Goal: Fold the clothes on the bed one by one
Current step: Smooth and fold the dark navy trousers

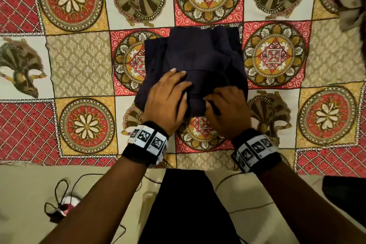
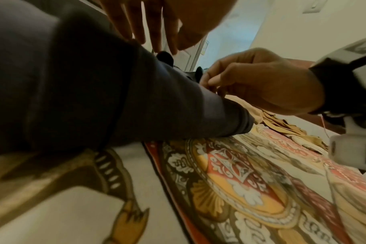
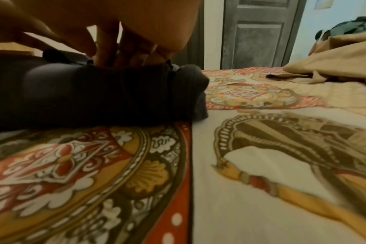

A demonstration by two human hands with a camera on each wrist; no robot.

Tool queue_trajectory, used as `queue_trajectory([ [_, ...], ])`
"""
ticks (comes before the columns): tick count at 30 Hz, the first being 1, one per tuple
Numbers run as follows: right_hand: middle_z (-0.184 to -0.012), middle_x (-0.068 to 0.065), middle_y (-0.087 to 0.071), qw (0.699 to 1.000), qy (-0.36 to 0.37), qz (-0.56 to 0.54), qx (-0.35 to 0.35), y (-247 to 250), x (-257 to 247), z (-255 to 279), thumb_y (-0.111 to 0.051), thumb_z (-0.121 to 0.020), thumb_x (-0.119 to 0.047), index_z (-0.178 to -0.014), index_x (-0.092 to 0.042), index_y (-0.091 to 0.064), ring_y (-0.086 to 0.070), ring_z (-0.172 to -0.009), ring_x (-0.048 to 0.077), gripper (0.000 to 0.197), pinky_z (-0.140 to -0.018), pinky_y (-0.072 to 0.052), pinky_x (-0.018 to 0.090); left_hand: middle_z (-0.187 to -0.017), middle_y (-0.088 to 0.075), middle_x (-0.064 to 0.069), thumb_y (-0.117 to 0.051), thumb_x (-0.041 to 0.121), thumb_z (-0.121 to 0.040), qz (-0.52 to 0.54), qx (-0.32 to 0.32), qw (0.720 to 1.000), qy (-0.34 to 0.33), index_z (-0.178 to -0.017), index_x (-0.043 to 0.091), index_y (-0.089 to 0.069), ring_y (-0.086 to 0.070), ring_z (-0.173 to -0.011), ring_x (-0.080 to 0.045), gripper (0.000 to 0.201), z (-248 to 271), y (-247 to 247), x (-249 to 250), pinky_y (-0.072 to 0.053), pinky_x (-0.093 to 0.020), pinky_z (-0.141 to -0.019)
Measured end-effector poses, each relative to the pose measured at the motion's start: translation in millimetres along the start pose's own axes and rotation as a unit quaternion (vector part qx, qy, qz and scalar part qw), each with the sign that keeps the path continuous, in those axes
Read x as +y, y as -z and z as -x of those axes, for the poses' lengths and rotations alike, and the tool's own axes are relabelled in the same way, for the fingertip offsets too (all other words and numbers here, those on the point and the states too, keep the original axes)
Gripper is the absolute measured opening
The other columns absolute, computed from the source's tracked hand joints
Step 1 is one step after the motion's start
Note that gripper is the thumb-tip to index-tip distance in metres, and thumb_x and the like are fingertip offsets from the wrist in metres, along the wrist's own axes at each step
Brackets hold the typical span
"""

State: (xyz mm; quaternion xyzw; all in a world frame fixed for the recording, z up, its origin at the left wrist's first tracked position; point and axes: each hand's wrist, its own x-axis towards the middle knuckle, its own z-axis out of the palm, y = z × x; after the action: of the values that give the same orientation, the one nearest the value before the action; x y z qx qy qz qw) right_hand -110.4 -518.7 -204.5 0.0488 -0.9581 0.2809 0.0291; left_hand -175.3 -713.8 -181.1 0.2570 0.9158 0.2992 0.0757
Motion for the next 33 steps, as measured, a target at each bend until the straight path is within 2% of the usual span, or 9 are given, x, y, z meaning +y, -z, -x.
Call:
queue_trajectory([
  [3, -0.124, 0.01, -0.067, 0.999, 0.022, 0.003, -0.034, -6.9, -2.9, -2.8, -0.049, -0.09, -0.021, -0.126, -0.009, -0.068, -0.05, -0.111, 0.029, 0.042, -0.09, -0.041, 0.044, -0.147, -0.045, -0.016, -0.055, 0.007, -0.096, 0.084, 0.063, 0.991, 0.082, -0.131, -0.001, -0.055, -0.042, -0.138, -0.028, 0.036, -11.6, -9.5, -0.8, -0.035, -0.045, -0.113],
  [7, -0.159, 0.003, -0.04, 0.997, 0.022, 0.022, -0.064, 6.1, -3.6, -20.8, -0.043, -0.092, -0.021, -0.151, -0.011, -0.045, -0.052, -0.123, 0.025, 0.06, -0.097, -0.038, 0.043, -0.127, -0.048, -0.022, -0.056, 0.01, -0.096, 0.112, 0.163, 0.967, 0.159, -0.109, -0.005, -0.055, -0.048, -0.122, -0.032, 0.02, -14.2, -11.3, -6.4, -0.041, -0.047, -0.104],
  [12, -0.166, 0.017, -0.022, 0.999, 0.004, 0.011, -0.052, 19.1, 6.2, -90.2, -0.048, -0.082, -0.005, -0.157, 0.001, -0.025, -0.039, -0.145, 0.024, 0.078, -0.105, -0.039, 0.043, -0.102, -0.057, -0.021, -0.054, 0.025, -0.096, -0.003, 0.114, 0.992, 0.051, -0.097, 0.003, -0.058, -0.053, -0.105, -0.036, 0.022, -6.5, -8.6, -8.3, -0.043, -0.049, -0.094],
  [16, -0.161, 0.031, -0.02, 0.988, -0.116, -0.078, 0.07, 31.4, 14.9, -122.5, -0.044, -0.08, 0.008, -0.152, 0.013, -0.02, -0.026, -0.151, 0.037, 0.076, -0.124, -0.023, 0.038, -0.126, -0.062, -0.011, -0.052, 0.017, -0.096, -0.017, 0.028, 0.999, -0.003, -0.117, 0.01, -0.067, -0.049, -0.128, -0.03, 0.027, -15.2, -4.5, -2.8, -0.035, -0.039, -0.107],
  [18, -0.161, 0.029, -0.023, 0.988, -0.129, -0.056, 0.069, 28.7, 8.4, -111.5, -0.04, -0.088, 0.003, -0.153, 0.011, -0.024, -0.025, -0.151, 0.037, 0.068, -0.125, -0.02, 0.036, -0.144, -0.054, -0.007, -0.049, 0.013, -0.095, -0.032, -0.013, 0.999, -0.014, -0.13, 0.009, -0.062, -0.039, -0.142, -0.026, 0.038, -25.5, -6.6, 0.6, -0.029, -0.036, -0.113],
  [21, -0.162, 0.022, -0.027, 0.996, -0.071, 0.038, -0.028, -0.9, -9.9, -74.7, -0.03, -0.098, -0.011, -0.153, 0.004, -0.032, -0.024, -0.152, 0.033, 0.057, -0.125, -0.02, 0.042, -0.158, -0.036, -0.004, -0.041, 0.018, -0.097, -0.08, -0.051, 0.995, 0.028, -0.145, 0.01, -0.047, -0.025, -0.15, -0.025, 0.049, -40.8, -17.8, -2.5, -0.024, -0.042, -0.119],
  [23, -0.163, 0.016, -0.028, 0.993, -0.047, 0.082, -0.071, -24.1, -10.8, -53.9, -0.037, -0.102, -0.015, -0.154, -0.001, -0.035, -0.023, -0.153, 0.029, 0.054, -0.125, -0.02, 0.046, -0.163, -0.027, -0.002, -0.037, 0.023, -0.1, -0.121, -0.069, 0.989, 0.048, -0.151, 0.015, -0.038, -0.018, -0.152, -0.021, 0.052, -43.1, -27.3, -13.2, -0.019, -0.042, -0.122],
  [28, -0.165, 0.006, -0.027, 0.99, -0.048, 0.119, -0.062, -38.2, 9.4, -53.5, -0.042, -0.104, -0.041, -0.157, -0.011, -0.033, -0.021, -0.154, 0.023, 0.062, -0.124, -0.019, 0.047, -0.167, -0.007, -0.001, -0.031, 0.041, -0.105, -0.187, -0.096, 0.976, 0.057, -0.159, 0.017, -0.013, -0.002, -0.154, -0.018, 0.062, -33.2, -39.5, -37.4, -0.008, -0.04, -0.125],
  [33, -0.167, 0.004, -0.023, 0.982, -0.076, 0.161, -0.06, -33.1, 24.9, -50.7, -0.034, -0.102, -0.061, -0.159, -0.012, -0.026, -0.018, -0.155, 0.017, 0.076, -0.124, -0.017, 0.052, -0.167, -0.004, -0.005, -0.026, 0.055, -0.104, -0.222, -0.083, 0.967, 0.089, -0.16, 0.016, -0.009, -0.001, -0.154, -0.023, 0.07, -33.7, -35.7, -43.1, -0.006, -0.05, -0.124],
])
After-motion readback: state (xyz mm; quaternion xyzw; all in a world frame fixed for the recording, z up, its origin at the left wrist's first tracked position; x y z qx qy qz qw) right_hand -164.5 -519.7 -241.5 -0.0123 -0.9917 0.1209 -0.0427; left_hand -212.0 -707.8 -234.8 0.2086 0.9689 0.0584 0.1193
